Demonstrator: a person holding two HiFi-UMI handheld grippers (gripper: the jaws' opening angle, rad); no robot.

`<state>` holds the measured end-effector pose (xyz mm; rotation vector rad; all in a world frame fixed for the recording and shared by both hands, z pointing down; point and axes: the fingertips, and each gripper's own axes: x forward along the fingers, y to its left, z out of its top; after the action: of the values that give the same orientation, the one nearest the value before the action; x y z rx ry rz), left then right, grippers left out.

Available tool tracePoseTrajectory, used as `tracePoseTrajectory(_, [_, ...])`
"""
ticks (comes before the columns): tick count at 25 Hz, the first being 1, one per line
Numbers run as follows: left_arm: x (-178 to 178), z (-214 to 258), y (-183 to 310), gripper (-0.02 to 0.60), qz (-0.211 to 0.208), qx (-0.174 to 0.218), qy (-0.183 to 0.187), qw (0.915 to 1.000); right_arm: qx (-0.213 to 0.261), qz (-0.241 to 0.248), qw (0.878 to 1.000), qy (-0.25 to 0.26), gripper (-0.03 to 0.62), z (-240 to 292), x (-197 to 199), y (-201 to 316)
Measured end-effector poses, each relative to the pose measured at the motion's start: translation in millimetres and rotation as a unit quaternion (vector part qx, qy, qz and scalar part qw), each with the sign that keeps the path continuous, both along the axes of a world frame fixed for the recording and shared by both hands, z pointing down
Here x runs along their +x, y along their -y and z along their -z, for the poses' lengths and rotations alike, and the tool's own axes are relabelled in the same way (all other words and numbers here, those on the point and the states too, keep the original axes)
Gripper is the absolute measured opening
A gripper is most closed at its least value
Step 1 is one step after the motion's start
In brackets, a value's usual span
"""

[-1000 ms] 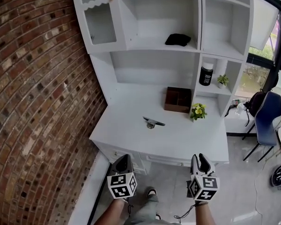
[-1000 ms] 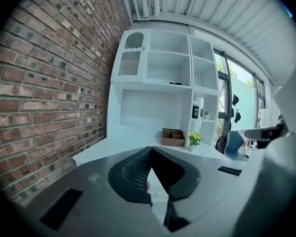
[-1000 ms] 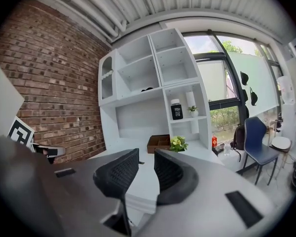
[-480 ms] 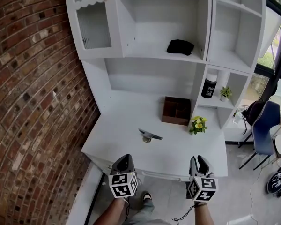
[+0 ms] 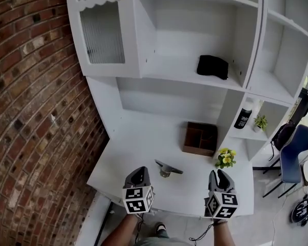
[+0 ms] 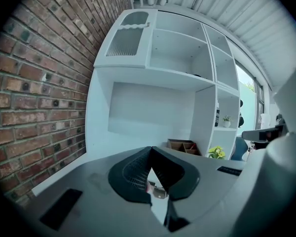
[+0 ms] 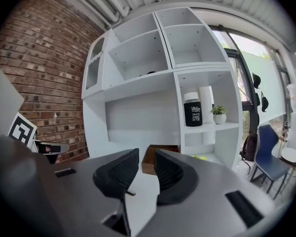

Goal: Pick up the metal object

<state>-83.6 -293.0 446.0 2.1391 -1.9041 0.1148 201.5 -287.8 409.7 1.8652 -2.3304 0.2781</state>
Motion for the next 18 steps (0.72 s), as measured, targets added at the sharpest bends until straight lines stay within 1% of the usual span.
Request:
tracePoseTrajectory(7, [-17.5,-10.3,53.6,0.012,0.001,-0.017,-0.004,0.9999,-0.011,-0.007,1.000,-0.001,0.098,-7.9,-10.3,51.4])
tracePoseTrajectory(12, [-15.0,-22.7,67.9,0.012,0.003,-0.034,-0.007,0.9994,-0.029,0.000,1.000,-0.008,0.100,-19.8,-10.6,69.3])
tracePoseTrajectory(14, [-16.3,-27.9,69.2,0.012,0.012,-0.040,-0.008,0.9991,-0.035,0.008,0.999,-0.008,0.100,-24.3,-12.1,77.9])
tracePoseTrajectory(18, [-24.6,-28.4,66.6,0.012,0.044,-0.045,-0.013,0.9979,-0.037,0.037,0.999,-0.007,0.101,-24.7,-21.9,96.9])
